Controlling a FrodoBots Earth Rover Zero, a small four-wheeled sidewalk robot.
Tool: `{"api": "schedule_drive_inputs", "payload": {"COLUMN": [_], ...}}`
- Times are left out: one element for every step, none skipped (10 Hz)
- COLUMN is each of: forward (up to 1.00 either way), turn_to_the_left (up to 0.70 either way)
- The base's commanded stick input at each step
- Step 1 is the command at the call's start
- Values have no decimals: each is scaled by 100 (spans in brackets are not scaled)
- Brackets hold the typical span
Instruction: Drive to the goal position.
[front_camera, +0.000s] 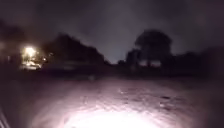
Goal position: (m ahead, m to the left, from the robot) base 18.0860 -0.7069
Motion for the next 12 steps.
{"api": "schedule_drive_inputs", "payload": {"forward": [70,70,70,70,70,70,70,70,70,70,70,70], "turn_to_the_left": [0,0,0,0,0,0,0,0,0,0,0,0]}}
